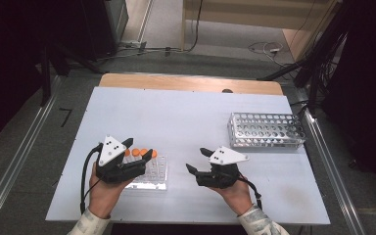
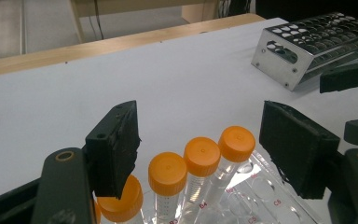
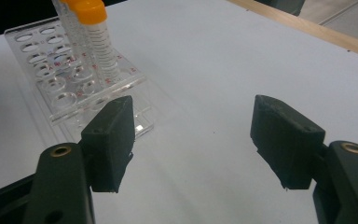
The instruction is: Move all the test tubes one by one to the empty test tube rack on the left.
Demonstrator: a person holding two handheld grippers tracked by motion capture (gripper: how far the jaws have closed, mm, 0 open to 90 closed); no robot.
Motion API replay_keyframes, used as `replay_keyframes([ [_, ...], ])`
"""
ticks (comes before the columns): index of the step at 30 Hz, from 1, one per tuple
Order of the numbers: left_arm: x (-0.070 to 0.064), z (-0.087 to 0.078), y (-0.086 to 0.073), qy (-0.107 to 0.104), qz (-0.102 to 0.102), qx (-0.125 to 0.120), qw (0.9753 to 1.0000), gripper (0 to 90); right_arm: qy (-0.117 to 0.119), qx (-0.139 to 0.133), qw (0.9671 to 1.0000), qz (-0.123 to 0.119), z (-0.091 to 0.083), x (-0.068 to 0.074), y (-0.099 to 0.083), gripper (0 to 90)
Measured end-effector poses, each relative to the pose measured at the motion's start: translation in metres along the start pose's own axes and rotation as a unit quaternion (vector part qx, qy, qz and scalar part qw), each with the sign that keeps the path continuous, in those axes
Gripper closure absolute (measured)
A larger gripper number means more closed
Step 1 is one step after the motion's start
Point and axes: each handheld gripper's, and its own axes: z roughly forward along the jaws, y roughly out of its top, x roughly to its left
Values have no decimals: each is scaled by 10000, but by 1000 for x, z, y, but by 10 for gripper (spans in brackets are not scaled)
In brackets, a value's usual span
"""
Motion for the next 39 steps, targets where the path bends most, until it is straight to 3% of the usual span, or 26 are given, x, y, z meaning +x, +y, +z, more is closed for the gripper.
replay_keyframes([
  [39, 12, -11, -6, 83, -179, -63, 9998, 253, -416, -161, 9986, 290, -29, -26, -11, 289],
])
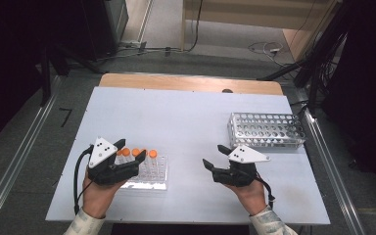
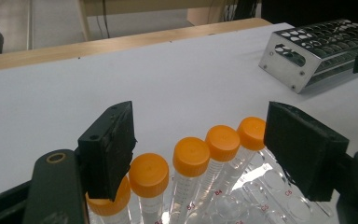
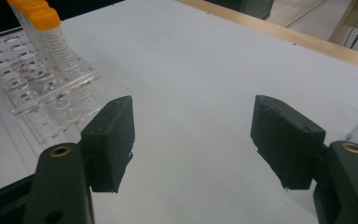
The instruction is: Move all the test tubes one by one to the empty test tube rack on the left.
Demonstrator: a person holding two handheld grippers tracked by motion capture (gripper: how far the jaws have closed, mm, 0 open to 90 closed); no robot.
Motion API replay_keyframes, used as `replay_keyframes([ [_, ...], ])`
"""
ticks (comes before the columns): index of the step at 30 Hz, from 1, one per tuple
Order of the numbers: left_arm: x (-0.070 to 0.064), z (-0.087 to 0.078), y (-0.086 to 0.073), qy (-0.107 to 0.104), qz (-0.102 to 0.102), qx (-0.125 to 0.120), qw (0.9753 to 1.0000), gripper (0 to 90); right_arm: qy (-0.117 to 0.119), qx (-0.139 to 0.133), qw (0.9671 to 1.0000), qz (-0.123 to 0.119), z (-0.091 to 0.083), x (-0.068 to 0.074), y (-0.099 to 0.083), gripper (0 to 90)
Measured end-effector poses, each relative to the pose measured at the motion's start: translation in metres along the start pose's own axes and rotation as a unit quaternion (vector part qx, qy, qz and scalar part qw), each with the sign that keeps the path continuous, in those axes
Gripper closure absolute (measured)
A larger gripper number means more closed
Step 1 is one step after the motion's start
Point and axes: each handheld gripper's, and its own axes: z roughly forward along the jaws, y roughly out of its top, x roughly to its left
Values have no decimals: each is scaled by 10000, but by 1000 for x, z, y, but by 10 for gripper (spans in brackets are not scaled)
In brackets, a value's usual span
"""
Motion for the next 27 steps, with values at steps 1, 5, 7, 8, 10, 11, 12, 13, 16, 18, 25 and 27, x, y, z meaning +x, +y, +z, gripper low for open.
replay_keyframes([
  [1, 1, -1, 0, 12, -6, 1, 10000, 253, -15, -6, 10000, 8, -1, -1, 0, 289],
  [5, 5, -4, -1, 46, -40, -43, 10000, 253, -52, -6, 10000, 56, -4, -3, -1, 289],
  [7, 7, -6, 0, 65, -76, -75, 9999, 253, -74, -19, 10000, 60, -5, -5, -2, 289],
  [8, 8, -7, 0, 71, -99, -99, 9999, 253, -83, -19, 9999, 65, -6, -6, -2, 289],
  [10, 10, -9, 0, 83, -111, -125, 9998, 254, -103, -28, 9999, 84, -7, -7, -3, 289],
  [11, 10, -10, 0, 93, -105, -126, 9998, 254, -114, -32, 9999, 87, -8, -8, -3, 289],
  [12, 11, -11, 0, 93, -118, -141, 9998, 254, -128, -27, 9999, 97, -8, -8, -4, 289],
  [13, 11, -12, 0, 110, -127, -148, 9998, 254, -126, -35, 9999, 86, -9, -9, -4, 290],
  [16, 13, -14, 1, 114, -139, -183, 9997, 254, -157, -37, 9998, 116, -10, -11, -5, 290],
  [18, 14, -16, 1, 116, -143, -203, 9996, 254, -173, -38, 9997, 137, -12, -12, -5, 290],
  [25, 17, -21, 1, 140, -176, -208, 9995, 254, -240, -43, 9996, 168, -15, -15, -8, 290],
  [27, 17, -22, 0, 159, -179, -204, 9995, 254, -257, -43, 9995, 182, -17, -17, -8, 290],
])
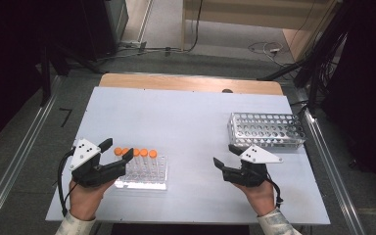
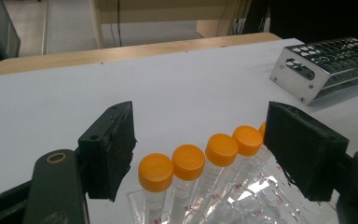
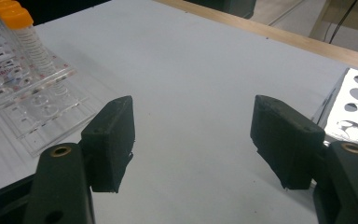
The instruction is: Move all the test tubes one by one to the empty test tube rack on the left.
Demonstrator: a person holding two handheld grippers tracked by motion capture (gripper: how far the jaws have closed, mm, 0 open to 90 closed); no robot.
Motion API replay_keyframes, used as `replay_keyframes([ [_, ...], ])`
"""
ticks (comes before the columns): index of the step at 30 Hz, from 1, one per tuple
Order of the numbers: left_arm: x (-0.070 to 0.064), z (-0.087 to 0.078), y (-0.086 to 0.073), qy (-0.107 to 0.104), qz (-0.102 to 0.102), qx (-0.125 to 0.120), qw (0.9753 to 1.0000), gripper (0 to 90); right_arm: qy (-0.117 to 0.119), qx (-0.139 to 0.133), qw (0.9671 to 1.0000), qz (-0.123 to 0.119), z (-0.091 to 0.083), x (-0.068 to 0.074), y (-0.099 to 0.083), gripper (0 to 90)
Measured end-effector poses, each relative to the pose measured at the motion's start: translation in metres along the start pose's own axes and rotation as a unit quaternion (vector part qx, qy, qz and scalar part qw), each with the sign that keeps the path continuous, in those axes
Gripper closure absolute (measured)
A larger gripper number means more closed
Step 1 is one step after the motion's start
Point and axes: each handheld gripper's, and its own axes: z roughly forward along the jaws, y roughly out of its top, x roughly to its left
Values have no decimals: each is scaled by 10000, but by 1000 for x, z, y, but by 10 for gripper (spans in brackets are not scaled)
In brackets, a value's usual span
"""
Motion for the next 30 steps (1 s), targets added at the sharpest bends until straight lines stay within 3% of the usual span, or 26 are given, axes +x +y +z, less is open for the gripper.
replay_keyframes([
  [30, 15, -20, -9, 217, -125, -91, 9996, 254, -405, -76, 9989, 210, -24, -24, -11, 290],
])
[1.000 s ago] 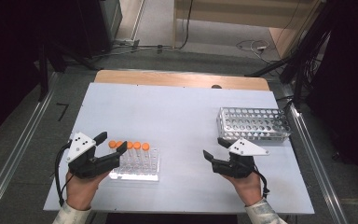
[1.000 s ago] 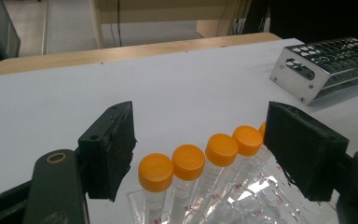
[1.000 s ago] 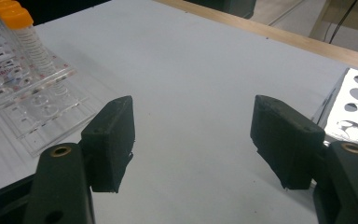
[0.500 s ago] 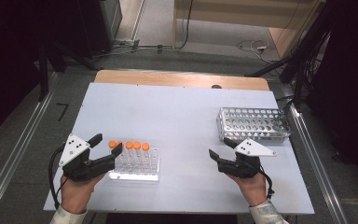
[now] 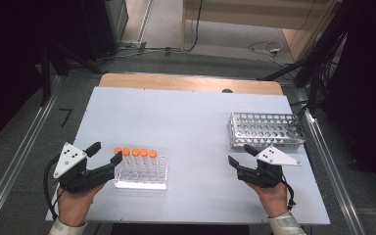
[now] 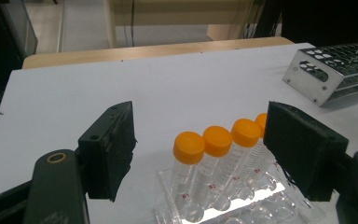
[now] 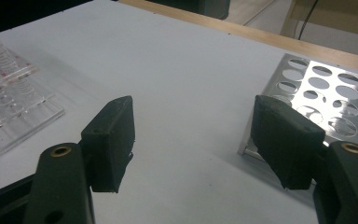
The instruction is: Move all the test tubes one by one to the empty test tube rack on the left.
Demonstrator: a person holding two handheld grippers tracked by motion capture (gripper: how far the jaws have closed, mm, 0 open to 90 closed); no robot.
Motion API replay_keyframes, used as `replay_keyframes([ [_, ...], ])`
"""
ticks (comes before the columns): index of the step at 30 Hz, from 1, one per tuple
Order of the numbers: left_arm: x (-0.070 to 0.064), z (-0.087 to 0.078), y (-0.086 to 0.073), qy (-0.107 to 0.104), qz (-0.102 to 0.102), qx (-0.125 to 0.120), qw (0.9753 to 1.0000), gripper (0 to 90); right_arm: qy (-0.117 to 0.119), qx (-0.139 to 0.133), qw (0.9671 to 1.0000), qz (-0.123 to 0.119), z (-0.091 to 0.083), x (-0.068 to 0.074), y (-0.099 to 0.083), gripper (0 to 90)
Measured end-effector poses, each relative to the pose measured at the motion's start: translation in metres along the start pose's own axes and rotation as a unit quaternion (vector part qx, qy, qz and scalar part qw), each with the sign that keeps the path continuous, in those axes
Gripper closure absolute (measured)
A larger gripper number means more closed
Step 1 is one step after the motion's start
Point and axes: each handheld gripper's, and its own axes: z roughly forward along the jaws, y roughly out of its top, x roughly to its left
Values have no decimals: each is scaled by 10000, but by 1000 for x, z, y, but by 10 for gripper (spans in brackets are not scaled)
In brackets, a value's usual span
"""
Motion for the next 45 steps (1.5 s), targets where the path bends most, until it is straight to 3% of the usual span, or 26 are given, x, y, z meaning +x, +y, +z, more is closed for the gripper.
replay_keyframes([
  [25, 10, -6, -15, 159, -86, 23, 9998, 253, -305, 28, 9995, 97, -16, -16, -11, 286],
  [45, 12, -15, -26, 116, -59, -33, 9999, 241, -565, 39, 9982, 188, -28, -28, -22, 278],
])
